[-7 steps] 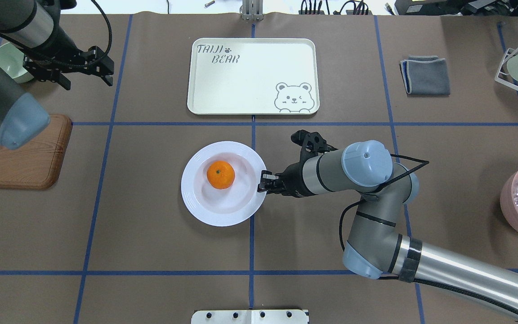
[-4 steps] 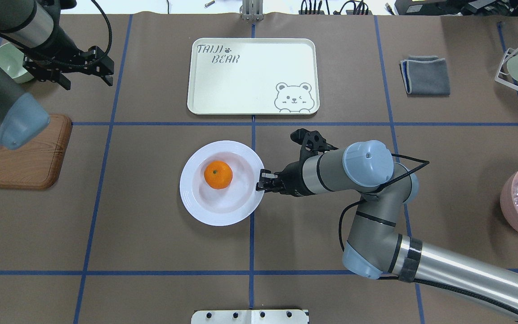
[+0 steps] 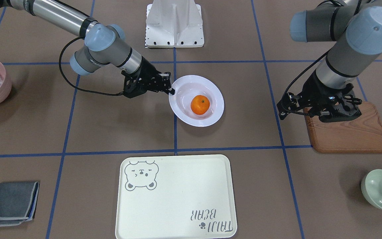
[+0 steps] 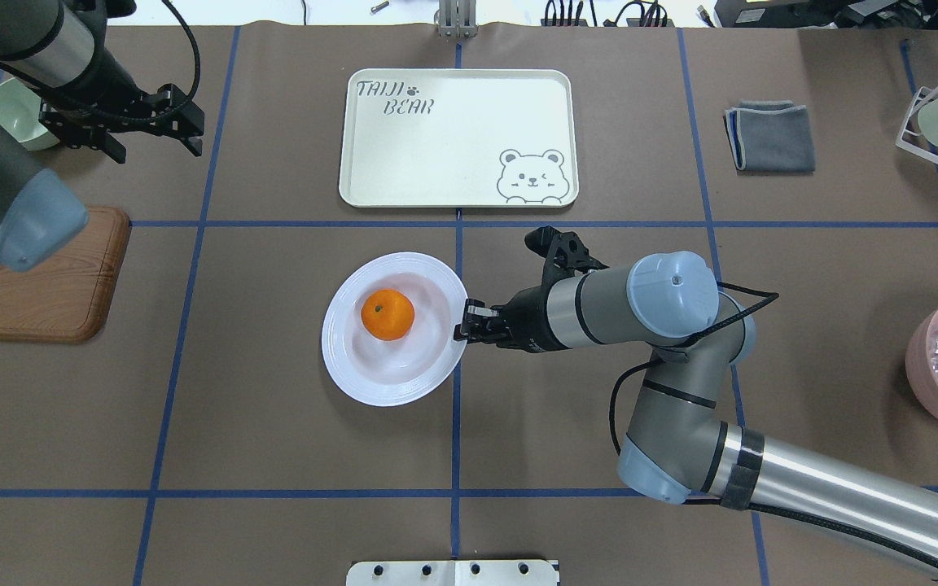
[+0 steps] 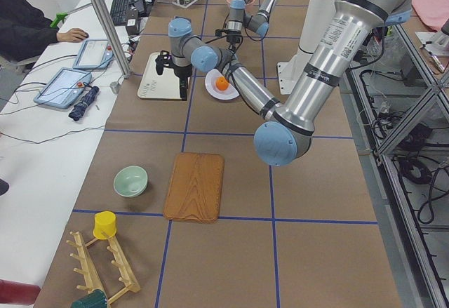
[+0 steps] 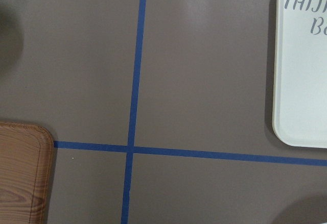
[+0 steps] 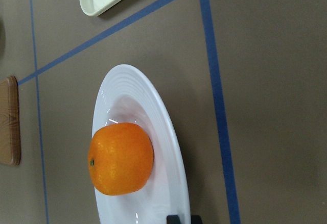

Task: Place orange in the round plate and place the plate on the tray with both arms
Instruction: 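Lift the plate with the orange and carry it toward the cream tray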

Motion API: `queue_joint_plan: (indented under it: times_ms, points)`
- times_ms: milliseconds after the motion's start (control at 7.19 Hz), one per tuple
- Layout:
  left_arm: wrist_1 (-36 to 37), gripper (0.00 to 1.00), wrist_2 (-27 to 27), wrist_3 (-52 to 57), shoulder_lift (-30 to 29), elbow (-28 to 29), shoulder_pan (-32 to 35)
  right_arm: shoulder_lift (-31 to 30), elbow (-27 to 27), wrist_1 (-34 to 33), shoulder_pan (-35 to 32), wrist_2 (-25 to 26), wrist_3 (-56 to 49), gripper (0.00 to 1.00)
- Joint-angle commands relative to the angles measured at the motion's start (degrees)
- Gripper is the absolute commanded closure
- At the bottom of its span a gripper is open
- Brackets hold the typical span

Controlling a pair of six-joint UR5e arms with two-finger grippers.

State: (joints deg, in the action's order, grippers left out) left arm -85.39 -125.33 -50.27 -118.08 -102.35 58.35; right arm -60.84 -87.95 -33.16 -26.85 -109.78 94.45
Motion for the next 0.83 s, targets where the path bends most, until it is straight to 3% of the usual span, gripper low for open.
queue_joint_plan:
  times_ms: [0,695]
  points:
    - [-0.04,0.02,0.0,0.0,0.04,-0.13,0.01,0.98,-1.25,0.03,-0.39,0.09,2.48,1.0]
    - [-0.04,0.02,0.0,0.0,0.04,-0.13,0.01,1.34,-1.87,2.74,-1.8,0.09,4.76,1.0]
